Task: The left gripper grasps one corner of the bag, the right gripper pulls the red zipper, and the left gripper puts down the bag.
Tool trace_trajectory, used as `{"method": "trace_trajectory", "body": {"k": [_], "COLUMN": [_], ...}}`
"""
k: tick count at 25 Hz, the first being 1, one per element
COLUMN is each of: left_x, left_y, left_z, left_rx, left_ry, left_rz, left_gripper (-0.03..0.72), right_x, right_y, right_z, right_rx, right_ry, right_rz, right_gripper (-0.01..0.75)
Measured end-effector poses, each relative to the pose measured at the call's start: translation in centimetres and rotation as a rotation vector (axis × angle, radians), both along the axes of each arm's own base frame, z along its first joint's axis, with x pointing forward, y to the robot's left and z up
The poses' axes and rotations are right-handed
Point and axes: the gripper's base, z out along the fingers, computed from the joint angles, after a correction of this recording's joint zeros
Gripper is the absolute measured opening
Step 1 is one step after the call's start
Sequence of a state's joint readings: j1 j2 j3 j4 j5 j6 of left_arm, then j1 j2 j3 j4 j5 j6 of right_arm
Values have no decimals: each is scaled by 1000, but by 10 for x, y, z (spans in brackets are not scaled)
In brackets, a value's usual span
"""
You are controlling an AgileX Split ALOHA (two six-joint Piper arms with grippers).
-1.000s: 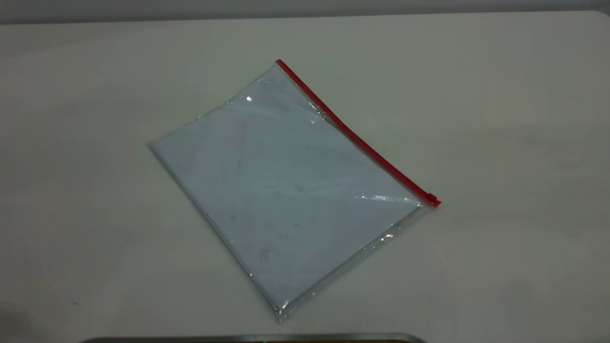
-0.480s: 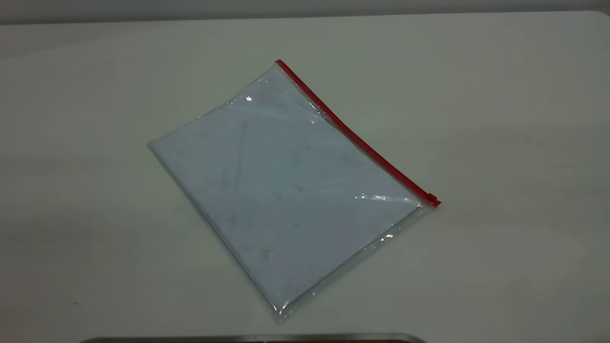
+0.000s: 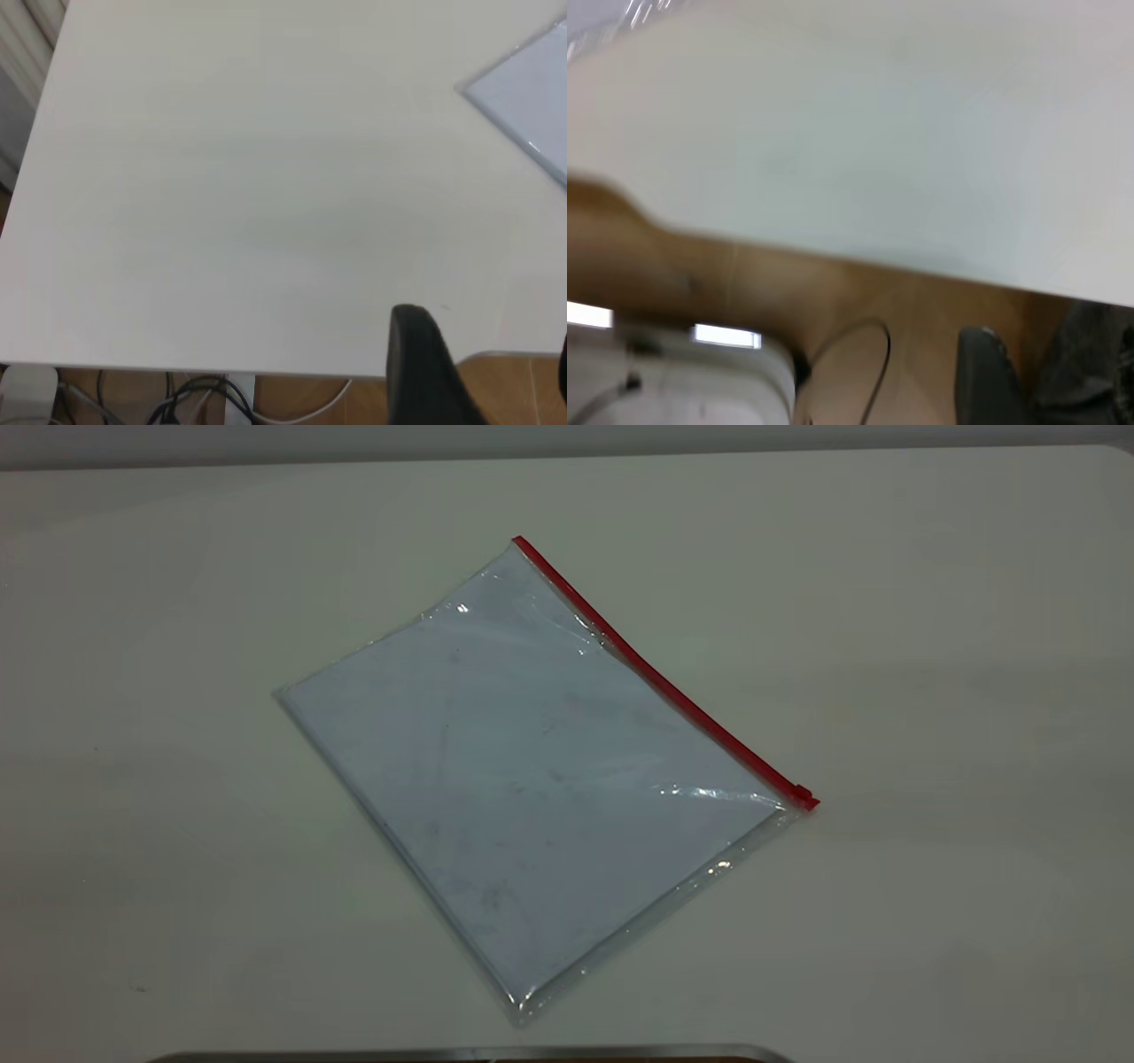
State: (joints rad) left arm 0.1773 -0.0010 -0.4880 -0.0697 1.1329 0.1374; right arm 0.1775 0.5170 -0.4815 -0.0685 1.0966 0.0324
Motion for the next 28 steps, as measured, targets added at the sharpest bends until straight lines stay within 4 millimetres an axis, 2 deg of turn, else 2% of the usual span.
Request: {"method": "trace_trajectory", "body": {"k": [5,12,18,28], "left_x": [-1,-2,-4,-4], "left_y": [0,1,2,2], "left_z": [0,0,-1,-1], "left_rx": [0,3,3,2], "left_ry": [-4,-3,-13,-14], "left_rz": [1,-63,-148,-153], "left_gripper": [432,432,432,432], "right_x": [-27,-74,-76,-76], "right_y": [-10,-13,-13,-13], "right_z": [11,15,14,14], "right_rx": [21,52,54,54], "right_ry": [-195,-490,-500,-500], "right_rz": [-128,-139,-139,-139], "right_gripper": [381,381,381,381]}}
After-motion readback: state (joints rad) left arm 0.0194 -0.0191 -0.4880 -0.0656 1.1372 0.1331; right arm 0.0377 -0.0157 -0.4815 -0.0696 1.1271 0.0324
